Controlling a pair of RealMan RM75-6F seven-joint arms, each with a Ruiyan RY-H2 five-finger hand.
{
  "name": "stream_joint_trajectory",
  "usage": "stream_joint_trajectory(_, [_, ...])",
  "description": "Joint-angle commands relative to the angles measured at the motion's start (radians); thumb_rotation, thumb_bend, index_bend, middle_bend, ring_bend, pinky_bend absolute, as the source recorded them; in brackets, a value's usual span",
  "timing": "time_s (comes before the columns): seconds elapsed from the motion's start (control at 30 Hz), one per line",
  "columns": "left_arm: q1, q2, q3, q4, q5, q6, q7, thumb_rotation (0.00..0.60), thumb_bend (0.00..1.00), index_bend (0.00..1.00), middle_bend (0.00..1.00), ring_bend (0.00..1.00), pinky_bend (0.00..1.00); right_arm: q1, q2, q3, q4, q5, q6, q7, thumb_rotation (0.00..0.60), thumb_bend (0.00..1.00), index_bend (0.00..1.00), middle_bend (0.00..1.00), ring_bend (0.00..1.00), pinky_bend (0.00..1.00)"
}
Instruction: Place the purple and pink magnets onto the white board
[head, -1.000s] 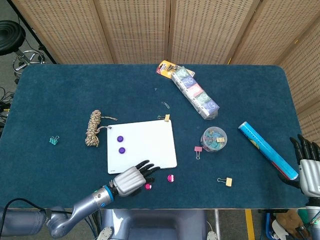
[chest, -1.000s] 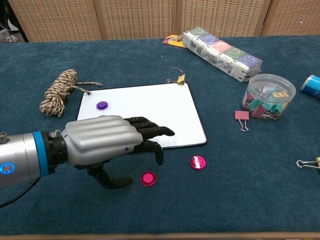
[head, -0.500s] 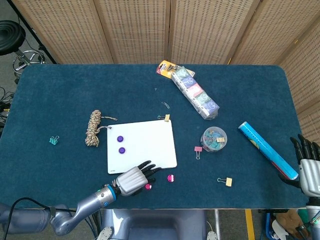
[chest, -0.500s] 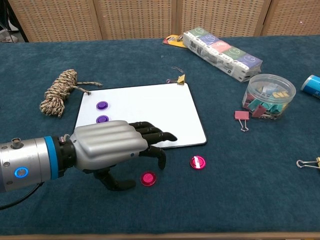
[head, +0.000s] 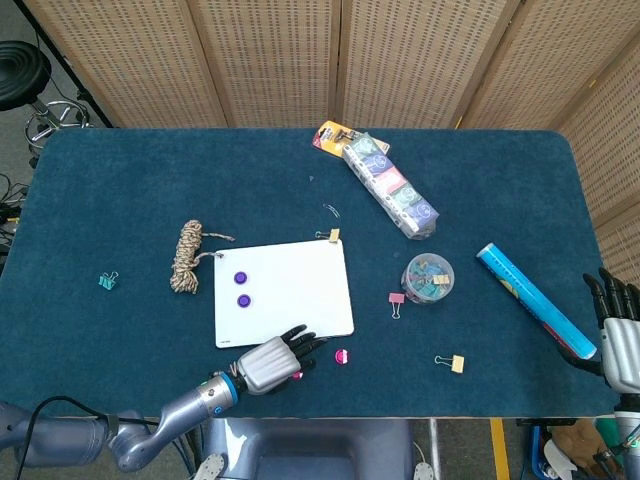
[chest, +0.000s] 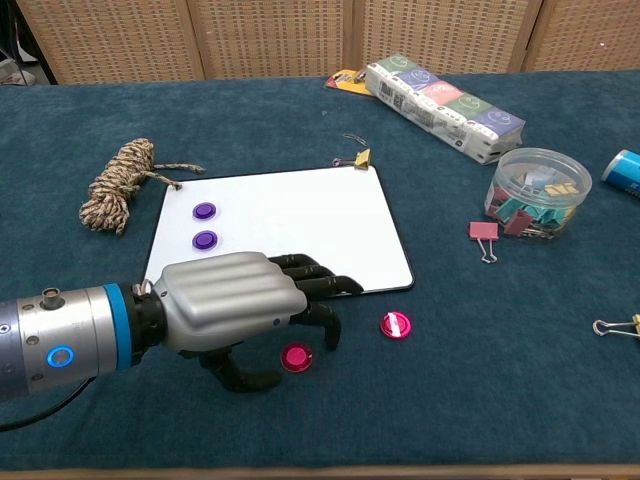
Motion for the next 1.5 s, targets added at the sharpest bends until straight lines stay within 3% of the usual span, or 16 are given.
stream_joint_trajectory(0.03, [0.0,-0.007,-0.001,0.007,-0.005,-0.001,0.011,0.6,0.36,0.33,0.0,0.0,0.0,0.0,0.0,-0.001,0.0,-0.001,-0.001,0.001,0.6,0.0,0.0,0.0,0.0,0.0])
stream_joint_trajectory(0.27, [0.004,-0.021,-0.001,0.02,-0.015,0.005,0.023,0.6,0.4,0.48,0.0,0.0,0.0,-0.001,0.001,0.001,0.0,0.001,0.001,0.004,0.6,0.0,0.0,0.0,0.0,0.0])
stream_joint_trajectory(0.5, [0.007,-0.025,-0.002,0.021,-0.019,0.015,0.033,0.6,0.42,0.55,0.0,0.0,0.0,-0.001,0.002,0.002,-0.001,0.001,0.002,0.005,0.6,0.0,0.0,0.0,0.0,0.0])
stream_joint_trajectory(1.5, [0.013,-0.015,-0.009,0.017,-0.022,0.043,0.027,0.6,0.44,0.62,0.0,0.0,0.0,-0.001,0.005,0.002,-0.003,0.002,0.001,0.01,0.6,0.0,0.0,0.0,0.0,0.0])
